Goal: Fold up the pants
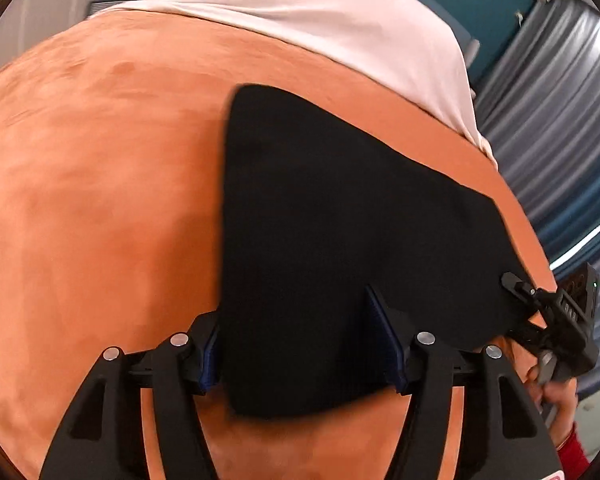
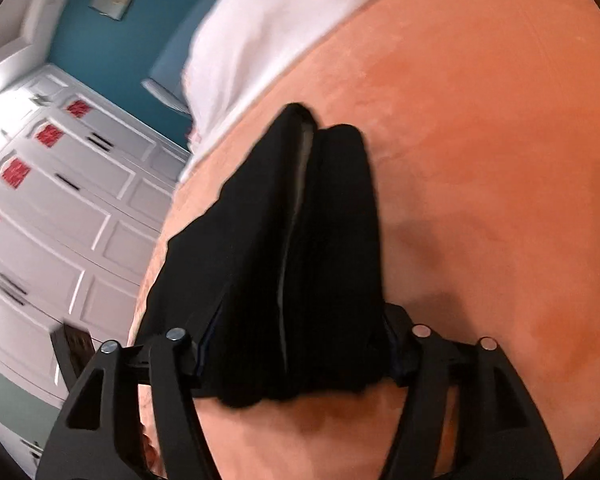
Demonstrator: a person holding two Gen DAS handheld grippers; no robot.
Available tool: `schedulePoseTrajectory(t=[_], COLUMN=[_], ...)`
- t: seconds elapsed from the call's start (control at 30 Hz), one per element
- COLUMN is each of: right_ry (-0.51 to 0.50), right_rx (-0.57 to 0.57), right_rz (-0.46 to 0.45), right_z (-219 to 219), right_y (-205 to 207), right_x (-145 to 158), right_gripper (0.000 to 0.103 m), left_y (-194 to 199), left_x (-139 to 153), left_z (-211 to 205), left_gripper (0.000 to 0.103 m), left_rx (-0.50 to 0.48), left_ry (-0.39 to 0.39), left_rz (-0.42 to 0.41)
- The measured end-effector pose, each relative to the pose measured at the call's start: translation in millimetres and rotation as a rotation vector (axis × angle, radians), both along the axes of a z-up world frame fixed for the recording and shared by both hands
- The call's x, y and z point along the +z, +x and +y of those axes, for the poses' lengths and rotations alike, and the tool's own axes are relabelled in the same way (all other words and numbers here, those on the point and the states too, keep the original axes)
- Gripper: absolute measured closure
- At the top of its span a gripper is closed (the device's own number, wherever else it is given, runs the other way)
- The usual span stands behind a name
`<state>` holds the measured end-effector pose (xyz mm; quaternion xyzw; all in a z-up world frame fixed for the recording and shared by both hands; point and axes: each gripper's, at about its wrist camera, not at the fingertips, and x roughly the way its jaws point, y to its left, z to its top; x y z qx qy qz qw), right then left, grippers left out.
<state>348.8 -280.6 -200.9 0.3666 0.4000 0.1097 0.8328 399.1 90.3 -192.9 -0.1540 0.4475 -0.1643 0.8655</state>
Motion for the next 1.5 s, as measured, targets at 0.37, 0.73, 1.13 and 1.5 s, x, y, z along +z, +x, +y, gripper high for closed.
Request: schedulePoseTrajectory(t=[0.37, 0.73, 1.13, 1.5], right_ry=[-0.227, -0.111, -0.444, -0.549], right_rx=[0.127, -0.014, 0.098, 0.081], right_rz=[-0.335, -0.110, 0.054, 0.355], right_z=[69.4, 27.9, 56.2, 45.8], right_y=[25.8, 87.4, -18.6, -63.4], right_x=[148.4, 3.9, 45.2, 34.9], right_gripper=[0.052, 0.103, 0.069, 0.046], left_y=[49.0, 111.8, 8.2, -90.2], left_x=[125.0, -17.1, 59.1, 122.5], left_z=[-39.6, -39.2, -60.6, -63.7], left_gripper=[0.026, 0.005, 0.012, 0.015], left_rx=[0.154, 0.167, 0.060, 0.079], left_ry=[0.202, 0.150, 0.506, 0.593], left_rz=[-0.172, 0.064, 0.065, -0.009])
